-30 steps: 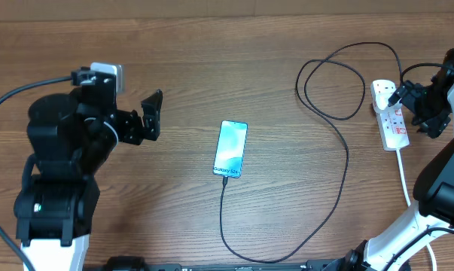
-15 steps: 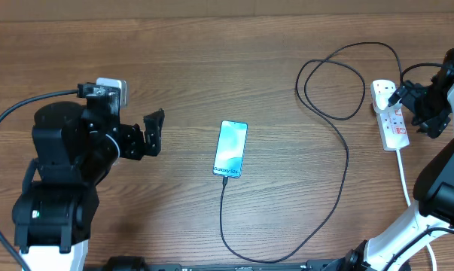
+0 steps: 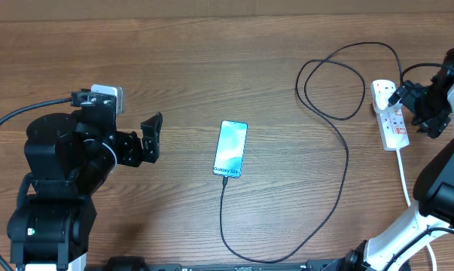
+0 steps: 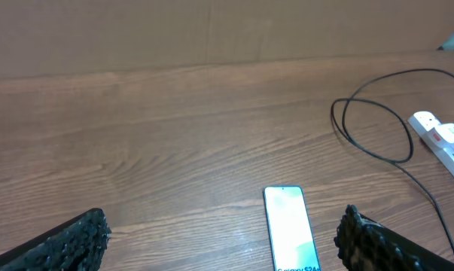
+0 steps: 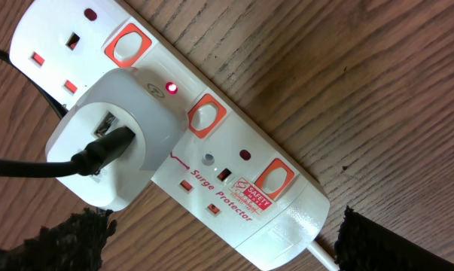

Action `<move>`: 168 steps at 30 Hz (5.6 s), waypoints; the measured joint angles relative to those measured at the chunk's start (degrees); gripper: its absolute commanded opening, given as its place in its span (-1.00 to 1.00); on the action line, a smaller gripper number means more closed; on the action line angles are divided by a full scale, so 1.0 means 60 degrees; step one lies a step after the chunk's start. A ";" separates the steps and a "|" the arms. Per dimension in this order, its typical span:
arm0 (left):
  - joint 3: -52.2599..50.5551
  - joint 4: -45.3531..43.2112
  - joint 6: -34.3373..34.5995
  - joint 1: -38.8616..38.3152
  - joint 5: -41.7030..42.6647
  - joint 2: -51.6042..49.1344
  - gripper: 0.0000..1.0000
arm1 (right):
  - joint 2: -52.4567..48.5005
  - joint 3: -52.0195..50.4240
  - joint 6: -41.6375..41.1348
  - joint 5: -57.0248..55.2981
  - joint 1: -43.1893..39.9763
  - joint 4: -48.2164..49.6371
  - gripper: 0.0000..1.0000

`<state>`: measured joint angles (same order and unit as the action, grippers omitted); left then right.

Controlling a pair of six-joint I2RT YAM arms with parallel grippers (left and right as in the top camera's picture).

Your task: Plug charger to phone and switch on socket

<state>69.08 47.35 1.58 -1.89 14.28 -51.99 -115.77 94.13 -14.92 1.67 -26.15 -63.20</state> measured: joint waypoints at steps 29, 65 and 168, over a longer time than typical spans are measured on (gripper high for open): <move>-0.7155 -0.8448 -0.0004 0.0000 0.0004 0.5275 1.00 | 0.0000 0.0000 -0.0004 0.0004 0.0000 0.0007 1.00; -1.1431 -0.9092 0.0000 0.0000 -0.0004 0.8542 0.99 | 0.0000 0.0000 -0.0004 0.0000 0.0000 0.0015 1.00; -1.1435 -0.7165 -0.0007 0.0000 -0.2572 0.8521 0.99 | 0.0000 0.0000 0.0000 0.0000 0.0000 0.0015 1.00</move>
<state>0.47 4.36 1.54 -1.89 -1.15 -0.86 -115.77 94.13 -14.92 1.67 -26.15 -63.11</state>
